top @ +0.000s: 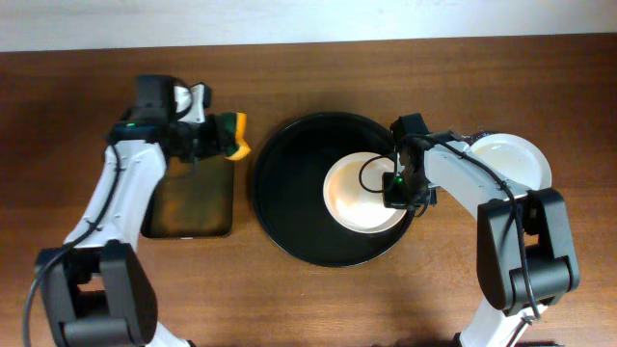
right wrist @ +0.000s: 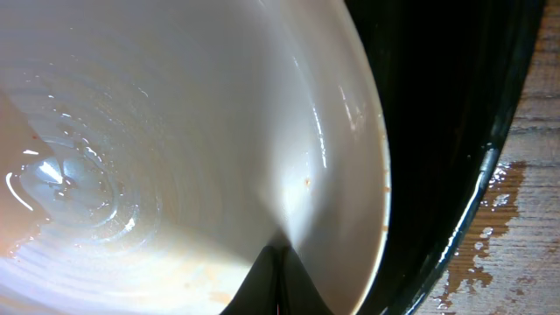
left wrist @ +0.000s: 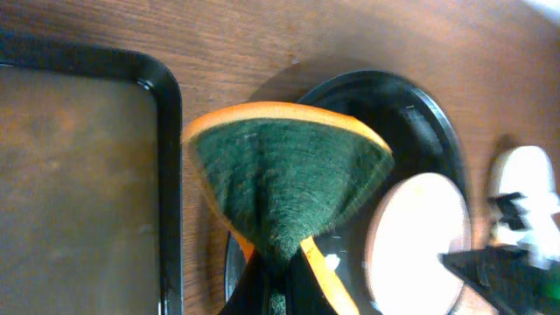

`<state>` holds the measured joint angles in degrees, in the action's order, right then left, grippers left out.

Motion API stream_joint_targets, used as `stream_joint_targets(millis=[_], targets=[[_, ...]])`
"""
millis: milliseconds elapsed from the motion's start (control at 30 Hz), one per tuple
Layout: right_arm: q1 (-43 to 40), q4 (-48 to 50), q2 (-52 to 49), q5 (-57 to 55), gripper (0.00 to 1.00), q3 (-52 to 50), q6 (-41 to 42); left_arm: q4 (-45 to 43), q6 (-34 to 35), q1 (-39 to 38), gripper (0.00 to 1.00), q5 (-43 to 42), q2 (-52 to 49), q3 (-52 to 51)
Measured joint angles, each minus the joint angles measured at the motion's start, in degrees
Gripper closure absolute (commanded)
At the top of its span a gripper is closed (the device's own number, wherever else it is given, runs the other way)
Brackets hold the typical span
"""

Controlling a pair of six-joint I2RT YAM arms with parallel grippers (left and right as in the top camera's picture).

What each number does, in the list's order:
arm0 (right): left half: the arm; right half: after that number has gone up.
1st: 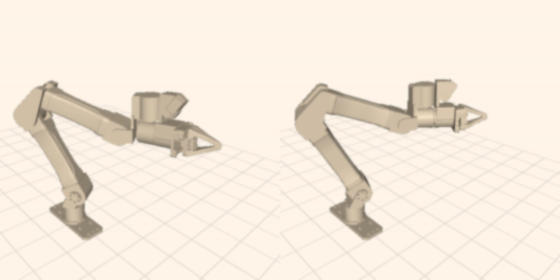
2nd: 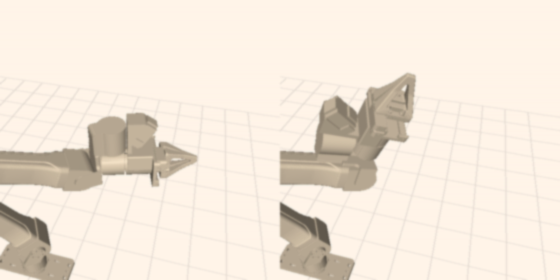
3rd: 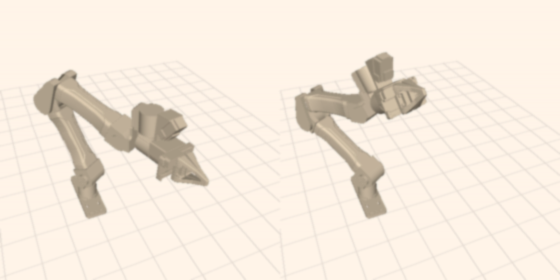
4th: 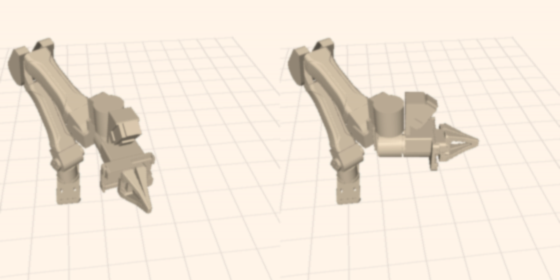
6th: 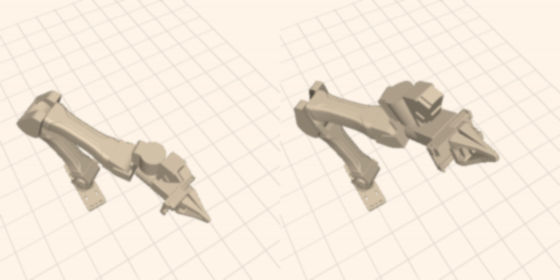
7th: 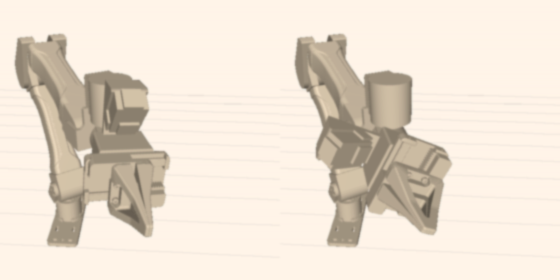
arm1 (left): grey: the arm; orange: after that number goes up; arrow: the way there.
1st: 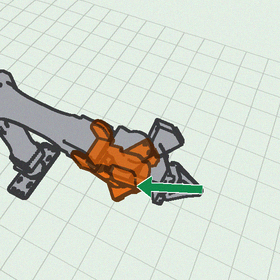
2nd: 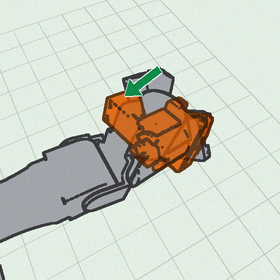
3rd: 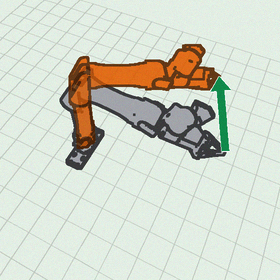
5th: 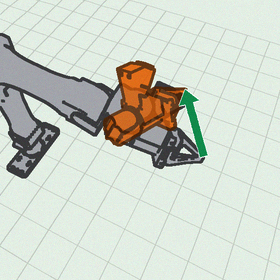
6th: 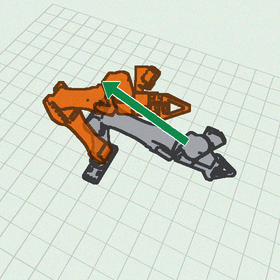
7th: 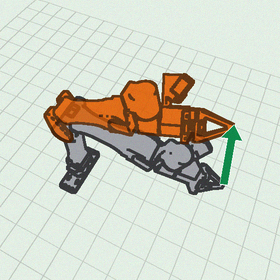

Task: Clean dirty plates on tray and stack at the side
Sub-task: 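Return the sponge to the dark tray with the left gripper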

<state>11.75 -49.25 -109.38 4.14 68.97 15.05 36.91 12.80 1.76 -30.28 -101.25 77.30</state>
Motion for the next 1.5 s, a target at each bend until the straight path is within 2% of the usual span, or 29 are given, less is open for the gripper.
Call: stream_joint_targets(millis=[167, 367, 533, 700, 800, 833, 900, 1067, 1133, 1300, 1500], targets=[[0.00, 0.02, 0.00, 0.00, 0.96, 0.00, 0.02, 0.22, -2.58, 12.44, 1.00, -14.84, -4.31, -2.69], [0.00, -0.04, 0.00, 0.00, 0.96, 0.00, 0.00, 0.66, -3.39, 17.88, 1.00, -19.26, -14.27, -3.06], [0.00, -0.42, 0.00, 0.00, 0.96, 0.00, -0.02, 2.73, -3.74, 18.84, 1.00, -9.75, -17.97, -3.28], [0.00, -0.42, 0.00, 0.00, 0.96, 0.00, 0.00, 2.62, -3.80, 18.62, 1.00, -8.70, -17.75, -3.26], [0.00, -0.52, 0.00, 0.00, 0.96, 0.00, 0.00, 2.69, -3.82, 18.51, 1.00, -5.33, -12.48, -3.28], [0.00, -0.61, 0.00, 0.00, 0.96, 0.00, 0.00, 2.73, -3.82, 17.81, 1.00, -4.63, -6.93, -3.21], [0.00, -0.59, 0.00, 0.00, 0.96, 0.00, 0.00, 2.75, -3.85, 15.02, 1.00, -3.72, -2.62, -3.02], [0.00, -0.61, 0.00, 0.00, 0.96, 0.00, 0.02, 3.50, -3.87, 7.17, 1.00, 13.97, -4.24, -5.01], [0.00, -0.61, 0.00, 0.00, 0.96, 0.00, -0.02, 2.58, -3.87, 6.78, 1.00, 16.13, -6.75, -6.69], [0.00, -0.81, 0.00, 0.00, 0.96, -0.02, 0.00, 2.36, -3.87, 6.88, 1.00, 16.09, -10.56, -7.34], [0.00, -0.83, 0.04, 0.00, 0.96, -0.04, -0.02, 5.60, -3.56, 6.97, 1.00, 13.94, -7.80, -4.50]])
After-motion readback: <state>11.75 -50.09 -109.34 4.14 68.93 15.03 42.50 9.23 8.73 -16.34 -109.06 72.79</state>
